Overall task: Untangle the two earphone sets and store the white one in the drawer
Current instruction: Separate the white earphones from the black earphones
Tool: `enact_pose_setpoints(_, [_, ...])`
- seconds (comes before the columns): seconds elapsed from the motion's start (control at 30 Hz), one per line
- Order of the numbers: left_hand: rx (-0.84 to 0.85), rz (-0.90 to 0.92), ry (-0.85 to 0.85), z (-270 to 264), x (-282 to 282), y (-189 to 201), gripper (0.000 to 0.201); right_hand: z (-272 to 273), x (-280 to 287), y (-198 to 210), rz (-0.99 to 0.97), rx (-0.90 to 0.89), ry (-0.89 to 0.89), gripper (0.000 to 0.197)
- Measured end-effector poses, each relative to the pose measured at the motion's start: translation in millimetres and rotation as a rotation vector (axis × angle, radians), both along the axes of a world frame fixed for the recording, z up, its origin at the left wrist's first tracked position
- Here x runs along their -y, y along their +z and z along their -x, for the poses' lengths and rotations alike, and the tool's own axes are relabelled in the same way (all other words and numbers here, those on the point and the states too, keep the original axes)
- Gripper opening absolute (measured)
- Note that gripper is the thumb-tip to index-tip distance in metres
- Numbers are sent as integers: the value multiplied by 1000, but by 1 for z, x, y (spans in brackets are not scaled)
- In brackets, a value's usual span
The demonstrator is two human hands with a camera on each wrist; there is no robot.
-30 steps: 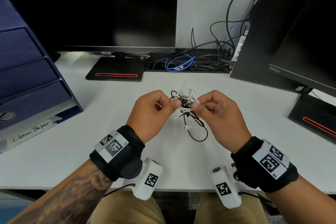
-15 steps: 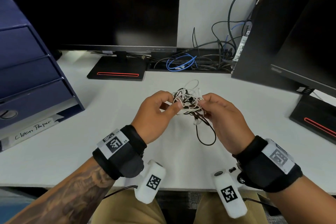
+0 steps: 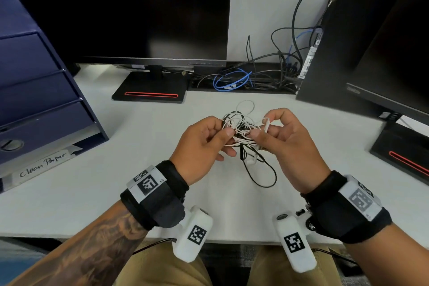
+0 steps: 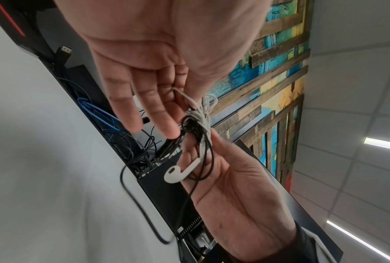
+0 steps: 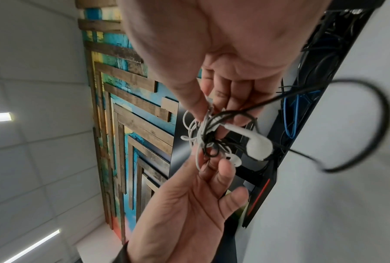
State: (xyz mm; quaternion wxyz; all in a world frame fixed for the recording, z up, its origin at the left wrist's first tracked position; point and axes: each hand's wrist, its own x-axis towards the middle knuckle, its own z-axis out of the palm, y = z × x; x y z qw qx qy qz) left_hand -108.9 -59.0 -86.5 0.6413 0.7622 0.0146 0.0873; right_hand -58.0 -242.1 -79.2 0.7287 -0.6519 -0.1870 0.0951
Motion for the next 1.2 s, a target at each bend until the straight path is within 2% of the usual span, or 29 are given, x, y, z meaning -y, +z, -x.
enact_pose_setpoints(0.13, [-2,55,7,0,0,0,11,-2,-2,-2,13,-14,-21,19])
enact_pose_setpoints(0.3, [-16,128,-7,3,9,-1,11,-1,0,-3,83,-1,43,10])
enact_pose_setpoints(0.47, [-18,191,12,3,9,-1,5,2,0,-9,102,14,89,26])
enact_pose_setpoints(0.7, [-17,177,-6,1,9,-3,40,0,0,-11,102,22,58,49])
enact_pose_setpoints(0.87, [-15,140,15,2,8,-3,40,3,-3,-12,96,19,103,58])
enact_pose_setpoints(1.03, [-27,177,42,1,6,-3,21,5,-3,-10,63,10,99,46])
enact_pose_setpoints(1.2, [-34,246,35,1,4,3,17,4,-4,-8,47,10,-8,31])
